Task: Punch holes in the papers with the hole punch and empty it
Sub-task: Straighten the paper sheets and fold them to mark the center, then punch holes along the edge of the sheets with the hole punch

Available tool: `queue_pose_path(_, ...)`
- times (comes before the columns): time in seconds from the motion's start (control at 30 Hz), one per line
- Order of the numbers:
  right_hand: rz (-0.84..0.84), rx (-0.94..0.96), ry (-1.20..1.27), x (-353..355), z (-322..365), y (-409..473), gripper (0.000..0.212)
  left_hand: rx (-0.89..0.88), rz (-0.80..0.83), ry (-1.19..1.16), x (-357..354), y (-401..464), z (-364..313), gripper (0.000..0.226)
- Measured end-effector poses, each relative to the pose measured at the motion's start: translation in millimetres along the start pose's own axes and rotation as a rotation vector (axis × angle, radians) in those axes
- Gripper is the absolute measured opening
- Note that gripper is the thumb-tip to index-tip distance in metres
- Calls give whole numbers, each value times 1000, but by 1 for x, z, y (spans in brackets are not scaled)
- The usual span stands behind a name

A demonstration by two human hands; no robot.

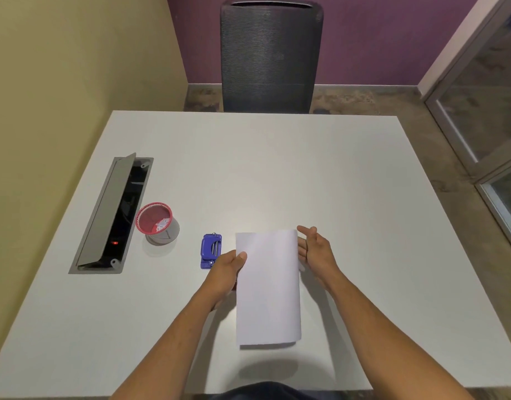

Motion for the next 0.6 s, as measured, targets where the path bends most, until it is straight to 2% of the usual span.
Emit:
queue_pose_path(0.13, 27, -27, 63, 5, -14, -15, 48, 36, -81, -109, 5, 2, 7, 25)
queue_pose_path(0.3, 127, -85, 173, 12, -50, -43, 36, 52, -150, -223, 5, 5, 13, 34)
queue_pose_path(0.4, 217, -167, 351, 20, -71, -59, 45, 65, -199, -317, 4, 6, 15, 26)
queue_pose_path(0.5, 362, -202, 539, 24, -84, -68, 65, 73, -230, -435, 1, 5, 14, 24)
queue_pose_path(0.6, 394, -188, 451, 21, -83, -67, 66, 85, -252, -486, -3, 9, 18, 22)
Point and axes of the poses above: each hand's wrist, its own y-axis towards the middle knuckle, its own x-axis out of the back of the hand, z = x × y, the point moved 4 cm from there along y, towards the middle knuckle
